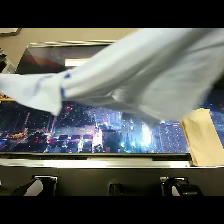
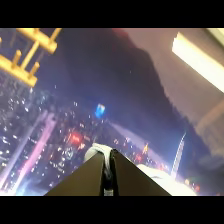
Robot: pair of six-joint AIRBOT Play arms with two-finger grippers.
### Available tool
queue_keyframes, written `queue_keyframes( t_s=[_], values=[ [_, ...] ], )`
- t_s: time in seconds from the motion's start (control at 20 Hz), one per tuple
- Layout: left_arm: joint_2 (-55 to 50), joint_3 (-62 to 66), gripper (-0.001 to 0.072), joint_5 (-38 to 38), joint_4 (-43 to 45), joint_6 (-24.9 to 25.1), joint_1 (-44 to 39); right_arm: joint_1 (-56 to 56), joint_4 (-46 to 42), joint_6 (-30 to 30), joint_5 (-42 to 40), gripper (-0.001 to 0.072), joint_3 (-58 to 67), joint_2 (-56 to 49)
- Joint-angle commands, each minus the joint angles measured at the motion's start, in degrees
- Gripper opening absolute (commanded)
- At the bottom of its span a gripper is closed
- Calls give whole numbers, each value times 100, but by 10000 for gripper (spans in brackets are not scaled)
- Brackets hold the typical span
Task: Fold the clothes and pants, and hang the long-sleeved shirts on hangers.
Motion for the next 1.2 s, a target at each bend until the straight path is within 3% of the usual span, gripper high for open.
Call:
queue_keyframes(
  t_s=[0.0, 0.1, 0.3, 0.45, 0.55, 0.7, 0.85, 0.95, 1.15],
  values=[
    [1095, 0, 21, 144, 603, -306, 101, -31, -1222, 634, -201, 36, 1165, 4],
    [1344, 0, 21, 192, 708, -304, 101, -31, -1541, 1019, 7, 36, 1165, -90],
    [1163, -203, 21, 42, 516, -251, 50, -31, -1611, 1703, 1473, 36, 1139, -1051],
    [726, -946, 21, 50, 317, -83, -304, -31, -1475, 1779, 2618, 36, 964, -2273],
    [227, -1681, 21, 343, 315, -39, -686, -28, -1355, 1718, 2929, 35, 734, -3193],
    [-774, -2616, 21, 1587, 315, -42, -1180, -28, -1270, 1539, 2599, 36, 348, -4588],
    [-2205, -2726, 21, 2507, 216, -42, -1451, -31, -1139, 1449, 1803, 36, 332, -5803],
    [-3104, -2470, 21, 2651, -125, 63, -1495, -31, -796, 1410, 1266, 36, 332, -6382],
    [-4140, -1908, 21, 2505, -1010, 1010, -1493, -31, -199, 1303, 848, 36, 332, -6944]
  ],
)
